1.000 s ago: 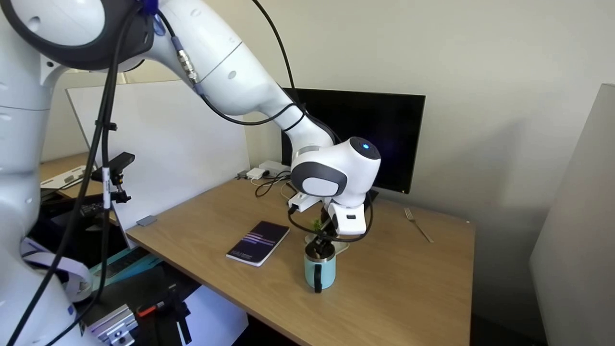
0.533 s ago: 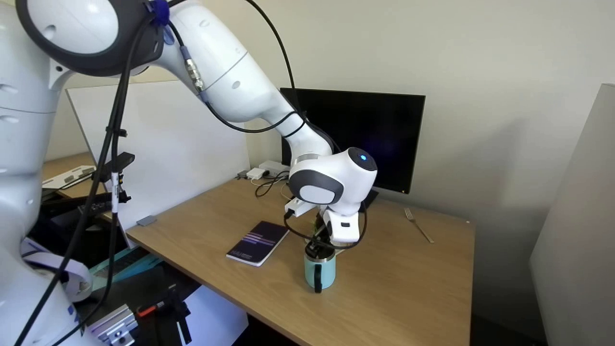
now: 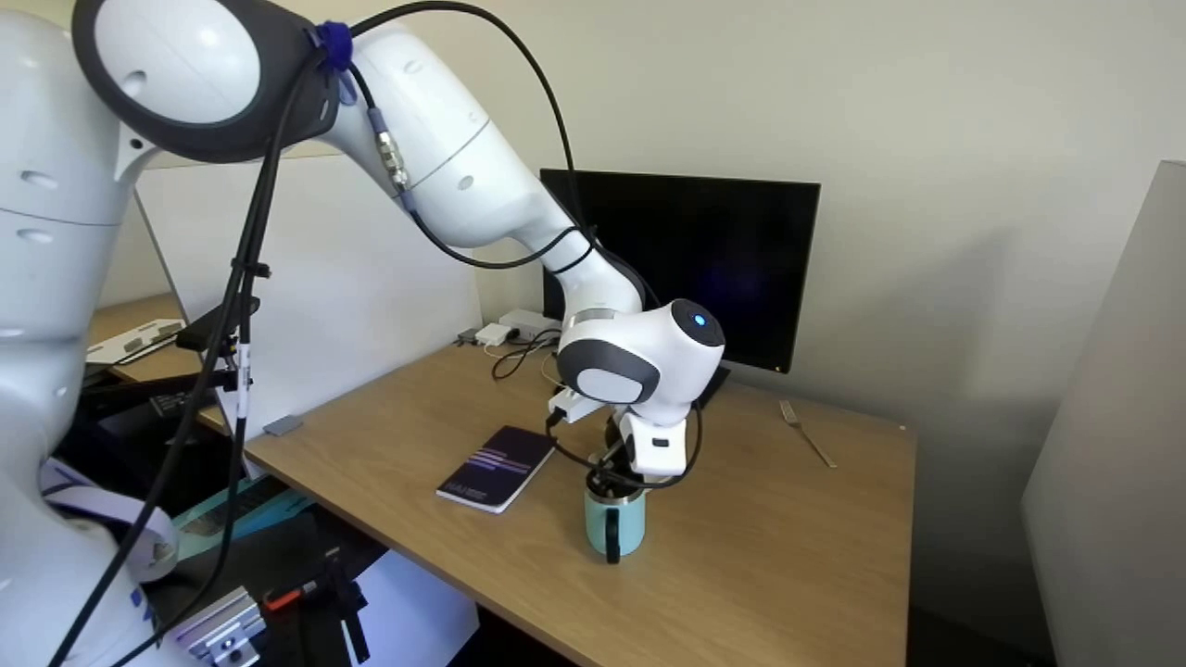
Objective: Take the pen out of the mug and put it on the desk
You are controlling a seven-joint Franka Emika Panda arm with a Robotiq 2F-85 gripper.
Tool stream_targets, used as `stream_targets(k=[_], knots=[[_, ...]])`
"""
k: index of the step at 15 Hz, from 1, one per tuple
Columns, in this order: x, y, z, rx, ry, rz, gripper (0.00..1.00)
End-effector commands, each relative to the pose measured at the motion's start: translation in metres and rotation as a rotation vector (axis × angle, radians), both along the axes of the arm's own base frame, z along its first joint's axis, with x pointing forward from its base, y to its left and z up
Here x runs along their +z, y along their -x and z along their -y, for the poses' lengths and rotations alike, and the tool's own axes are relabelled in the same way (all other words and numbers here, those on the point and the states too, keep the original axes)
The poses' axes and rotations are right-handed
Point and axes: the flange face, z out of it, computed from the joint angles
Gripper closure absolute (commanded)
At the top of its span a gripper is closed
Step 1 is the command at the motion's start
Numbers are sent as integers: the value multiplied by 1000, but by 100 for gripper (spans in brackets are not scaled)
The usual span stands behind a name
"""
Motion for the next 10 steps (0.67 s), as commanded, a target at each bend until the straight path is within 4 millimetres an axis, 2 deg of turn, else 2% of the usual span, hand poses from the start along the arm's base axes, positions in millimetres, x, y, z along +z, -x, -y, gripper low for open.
stream_targets(k=[1,3,7,10], knots=[[-3,-4,3,-9,-42,-1,100],[-1,-4,4,-15,-41,2,97],[6,-4,7,-17,-32,5,97],[20,-6,11,-22,-22,18,97]])
